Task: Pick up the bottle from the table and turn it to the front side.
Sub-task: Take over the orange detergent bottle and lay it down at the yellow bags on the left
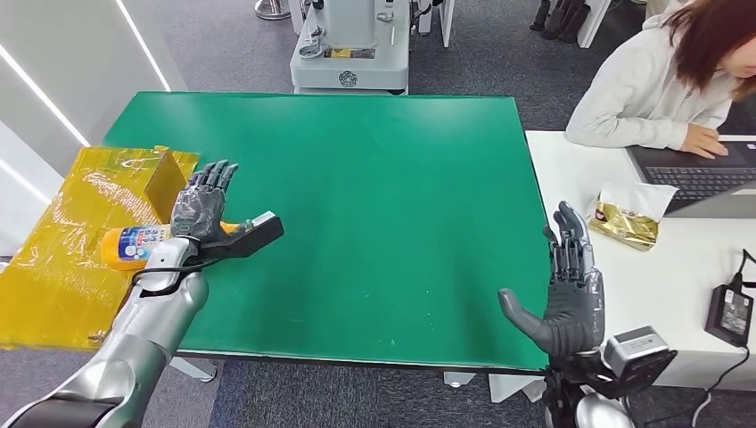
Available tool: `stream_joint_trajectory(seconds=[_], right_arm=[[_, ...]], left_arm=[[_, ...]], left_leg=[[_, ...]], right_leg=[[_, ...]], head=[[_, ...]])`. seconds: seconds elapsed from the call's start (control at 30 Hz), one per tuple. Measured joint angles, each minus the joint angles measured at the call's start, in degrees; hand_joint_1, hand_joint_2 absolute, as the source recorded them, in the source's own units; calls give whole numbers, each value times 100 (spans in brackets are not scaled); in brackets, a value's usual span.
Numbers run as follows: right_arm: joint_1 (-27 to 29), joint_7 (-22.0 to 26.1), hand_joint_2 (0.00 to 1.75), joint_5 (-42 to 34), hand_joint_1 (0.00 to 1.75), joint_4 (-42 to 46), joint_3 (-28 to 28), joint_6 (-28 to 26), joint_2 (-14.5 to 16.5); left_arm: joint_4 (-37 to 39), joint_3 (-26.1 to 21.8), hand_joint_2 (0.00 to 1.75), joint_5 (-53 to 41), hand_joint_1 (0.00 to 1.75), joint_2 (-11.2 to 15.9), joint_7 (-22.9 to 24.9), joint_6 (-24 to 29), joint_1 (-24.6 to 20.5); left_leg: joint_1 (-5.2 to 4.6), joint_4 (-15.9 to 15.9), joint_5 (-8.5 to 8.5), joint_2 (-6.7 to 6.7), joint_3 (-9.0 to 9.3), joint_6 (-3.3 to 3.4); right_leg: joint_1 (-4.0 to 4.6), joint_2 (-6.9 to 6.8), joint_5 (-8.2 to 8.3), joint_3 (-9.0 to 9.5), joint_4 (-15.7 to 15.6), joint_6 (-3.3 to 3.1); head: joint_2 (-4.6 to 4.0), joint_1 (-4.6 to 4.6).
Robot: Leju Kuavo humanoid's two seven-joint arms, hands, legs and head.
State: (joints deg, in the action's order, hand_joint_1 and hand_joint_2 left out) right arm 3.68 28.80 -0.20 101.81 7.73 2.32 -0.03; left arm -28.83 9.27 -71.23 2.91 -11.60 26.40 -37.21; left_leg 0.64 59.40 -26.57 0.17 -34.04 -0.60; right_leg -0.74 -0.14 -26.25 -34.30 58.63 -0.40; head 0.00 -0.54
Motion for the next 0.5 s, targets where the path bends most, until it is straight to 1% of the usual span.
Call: stream_joint_trajectory(seconds=[0.07, 0.13, 0.23, 0.33, 0.37, 0.4, 0.43, 0.5], right_arm=[[117, -29, 175, 61, 0, 90, -16, -28, 90], [208, -54, 175, 93, 0, 161, -26, -48, 165], [279, -73, 175, 112, 0, 221, -43, -51, 244], [344, -98, 175, 162, 0, 237, -88, -26, 325], [369, -99, 175, 179, 0, 238, -102, -10, 350], [398, -99, 175, 190, 0, 242, -115, 3, 371], [432, -97, 175, 185, 0, 250, -129, 11, 389], [508, -80, 175, 125, 0, 267, -151, 9, 407]], left_arm=[[-467, 7, 175, -256, 0, -111, 495, 288, 201], [-876, 22, 175, -431, 0, -197, 820, 352, 381], [-1358, 49, 175, -674, 0, -275, 1124, 308, 597], [-1908, 80, 175, -788, 0, -367, 1362, 78, 907], [-2117, 97, 175, -687, 0, -400, 1321, -11, 1037], [-2342, 127, 175, -407, 0, -432, 1141, -107, 1175], [-2577, 166, 175, 80, 0, -462, 815, -227, 1318], [-3049, 258, 175, 1679, 0, -510, -193, -654, 1592]], left_leg=[[0, -1, -1, 1, 0, 0], [0, -1, -2, 3, -1, 0], [1, -2, -2, 5, 0, 0], [1, -2, -2, 4, 1, 0], [1, -2, -2, 4, 1, 0], [0, -2, -2, 3, 0, 0], [0, -1, -2, 3, 0, 0], [0, -1, -3, 3, -2, 0]], right_leg=[[0, 1, 0, 0, 0, 0], [0, 2, -1, -1, 0, 0], [0, 4, -1, -1, 0, 0], [0, 4, -1, -1, 0, 0], [0, 4, -1, -1, 0, 0], [0, 4, -1, 0, -1, 0], [0, 3, -1, -1, -1, 0], [0, 3, -2, -1, -2, 1]], head=[[0, -1], [0, 0], [0, 0], [0, 0], [0, 0], [0, 0], [0, 0], [0, -1]])
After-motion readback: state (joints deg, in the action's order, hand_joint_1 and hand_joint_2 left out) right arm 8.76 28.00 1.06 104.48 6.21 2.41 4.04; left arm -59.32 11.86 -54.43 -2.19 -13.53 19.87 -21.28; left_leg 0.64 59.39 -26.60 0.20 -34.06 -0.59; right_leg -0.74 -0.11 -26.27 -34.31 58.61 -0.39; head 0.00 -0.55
